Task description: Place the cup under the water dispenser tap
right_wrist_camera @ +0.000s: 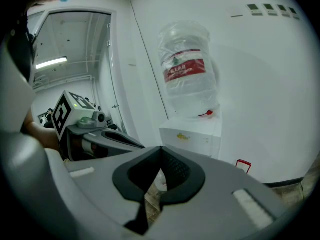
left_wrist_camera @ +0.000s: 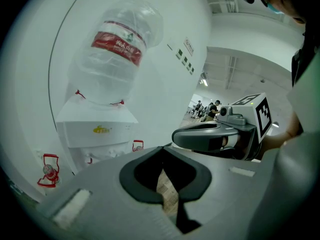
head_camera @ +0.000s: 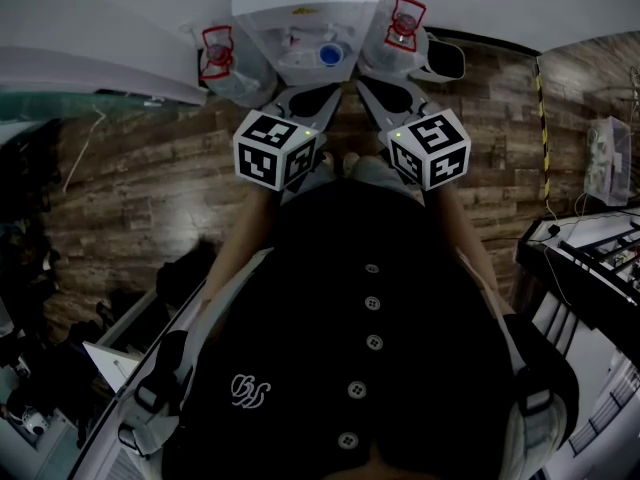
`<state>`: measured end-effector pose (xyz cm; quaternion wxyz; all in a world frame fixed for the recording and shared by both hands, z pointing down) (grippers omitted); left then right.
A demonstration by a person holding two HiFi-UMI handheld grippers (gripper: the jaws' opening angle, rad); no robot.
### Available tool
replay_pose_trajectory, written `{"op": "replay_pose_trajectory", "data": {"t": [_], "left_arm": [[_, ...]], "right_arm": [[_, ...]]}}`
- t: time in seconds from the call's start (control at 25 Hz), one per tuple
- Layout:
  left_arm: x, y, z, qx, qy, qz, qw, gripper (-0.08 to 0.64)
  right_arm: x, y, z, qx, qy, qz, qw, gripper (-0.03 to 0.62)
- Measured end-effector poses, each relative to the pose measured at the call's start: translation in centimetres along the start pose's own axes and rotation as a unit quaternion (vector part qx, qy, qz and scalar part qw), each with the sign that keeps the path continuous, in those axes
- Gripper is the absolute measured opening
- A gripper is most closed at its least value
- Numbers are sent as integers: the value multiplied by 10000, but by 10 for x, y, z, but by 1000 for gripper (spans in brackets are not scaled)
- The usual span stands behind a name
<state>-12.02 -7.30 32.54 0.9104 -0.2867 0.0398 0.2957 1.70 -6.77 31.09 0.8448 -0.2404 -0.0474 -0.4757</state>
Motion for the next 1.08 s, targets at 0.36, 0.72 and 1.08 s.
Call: {"op": "replay_pose_trajectory", "data": {"t": [0.36,0.72,1.08], "left_arm": [[-3,-1,-2,73,92,52,9999,2],[-2,1,-1,66,117,19,9999,2],[2,-2,5,-64,72,93,9999,2]], "right_arm": [[2,-2,3,-57,-32,-7,10000,-5],[-1,-1,4,-117,-20,-23,9999,-5],[0,-3,8,-213,-56,-70,9997,-5]]}}
Point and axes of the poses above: the fingertips, and each gripper's own axes: y backward along the fingers, x to its right, z out of its underside, the point moved 8 cm from there along y, backward along the fingers, and after that the axes turned 15 degrees about -z, right-handed, at the moved point
